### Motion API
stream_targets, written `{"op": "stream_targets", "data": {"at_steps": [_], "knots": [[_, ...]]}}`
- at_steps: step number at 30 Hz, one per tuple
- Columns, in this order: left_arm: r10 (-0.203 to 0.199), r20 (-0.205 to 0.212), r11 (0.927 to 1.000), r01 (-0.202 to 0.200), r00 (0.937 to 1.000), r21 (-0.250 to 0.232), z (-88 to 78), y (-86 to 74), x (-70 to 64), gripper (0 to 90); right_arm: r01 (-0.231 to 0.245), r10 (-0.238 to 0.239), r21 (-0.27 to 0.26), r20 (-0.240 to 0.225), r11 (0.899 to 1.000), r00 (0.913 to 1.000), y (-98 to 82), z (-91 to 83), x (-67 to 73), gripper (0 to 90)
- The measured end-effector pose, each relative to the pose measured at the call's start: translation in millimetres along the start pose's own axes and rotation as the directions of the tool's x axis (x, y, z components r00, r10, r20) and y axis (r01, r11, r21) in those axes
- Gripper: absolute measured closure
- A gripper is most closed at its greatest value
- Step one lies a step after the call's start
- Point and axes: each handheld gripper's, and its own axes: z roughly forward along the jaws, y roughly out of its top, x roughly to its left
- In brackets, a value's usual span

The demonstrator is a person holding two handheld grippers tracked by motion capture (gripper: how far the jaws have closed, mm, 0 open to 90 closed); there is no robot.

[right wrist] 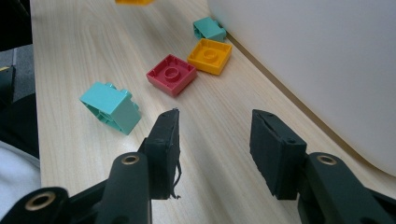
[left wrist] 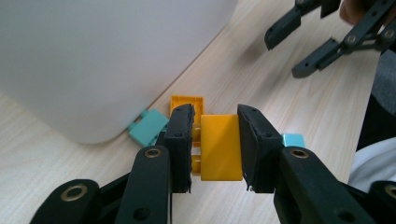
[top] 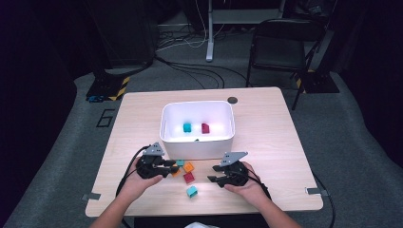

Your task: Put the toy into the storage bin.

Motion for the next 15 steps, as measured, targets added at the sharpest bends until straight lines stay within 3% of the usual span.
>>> {"op": "stream_targets", "data": {"at_steps": [7,15], "knots": [[-0.01,-0.018,0.9999,0.01,0.9998,-0.007,-9.7,12.6,5.0,66.7,0.0,0.0,-0.001,0.001,1.0,1.0,-0.7,-1.5,-1.6,52.2],[-0.01,-0.01,0.9997,0.01,0.9999,-0.02,-19.6,26.1,6.8,66.7,0.0,0.0,0.001,0.001,1.0,1.0,-0.6,-0.6,-1.0,52.2]]}}
